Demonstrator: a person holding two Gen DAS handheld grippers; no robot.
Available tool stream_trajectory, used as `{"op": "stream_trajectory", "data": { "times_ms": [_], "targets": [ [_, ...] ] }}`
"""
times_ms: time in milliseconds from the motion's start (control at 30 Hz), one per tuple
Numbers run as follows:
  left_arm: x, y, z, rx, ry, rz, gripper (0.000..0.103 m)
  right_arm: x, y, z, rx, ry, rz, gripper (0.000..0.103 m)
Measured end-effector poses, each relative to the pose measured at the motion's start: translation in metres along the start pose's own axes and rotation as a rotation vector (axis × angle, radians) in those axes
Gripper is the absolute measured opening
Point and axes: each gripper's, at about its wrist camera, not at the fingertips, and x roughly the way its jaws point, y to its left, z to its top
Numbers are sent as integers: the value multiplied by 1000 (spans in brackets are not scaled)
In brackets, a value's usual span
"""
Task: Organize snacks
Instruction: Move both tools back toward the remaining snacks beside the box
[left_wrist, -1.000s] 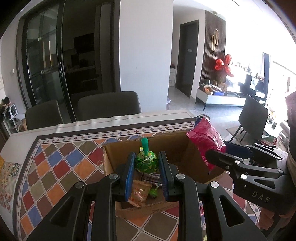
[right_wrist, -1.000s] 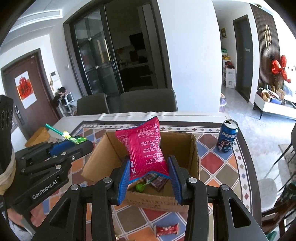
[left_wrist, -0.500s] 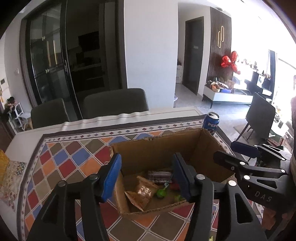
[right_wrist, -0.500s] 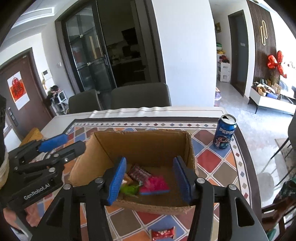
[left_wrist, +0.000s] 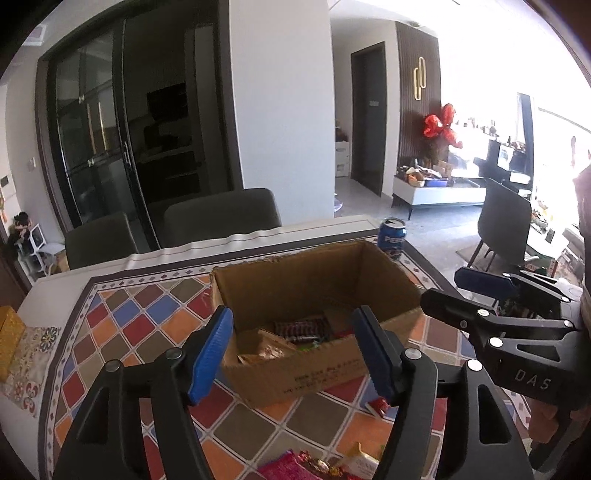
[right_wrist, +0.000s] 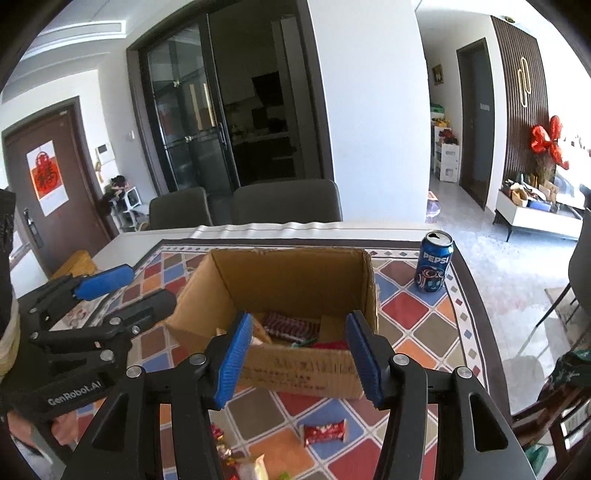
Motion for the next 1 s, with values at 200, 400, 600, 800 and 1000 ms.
{"op": "stream_trajectory", "data": {
  "times_ms": [200, 400, 600, 800, 1000],
  "targets": [
    [-20, -13, -14, 26, -23, -17, 71, -21, 2, -15, -12, -22, 13, 54],
    [-31, -23, -30, 56, -28, -34, 74, -34, 4, -32, -35, -15, 22, 54],
    [-37, -34, -50, 87, -13, -47, 74, -39, 6, -47, -67, 14, 32, 54],
    [-38, -43, -71, 113, 16, -63, 77, -39, 7, -69, -94, 61, 31, 54],
    [-30, -49, -93, 126, 71, -81, 77, -31, 2, -92, -105, 131, 29, 54]
  ]
}}
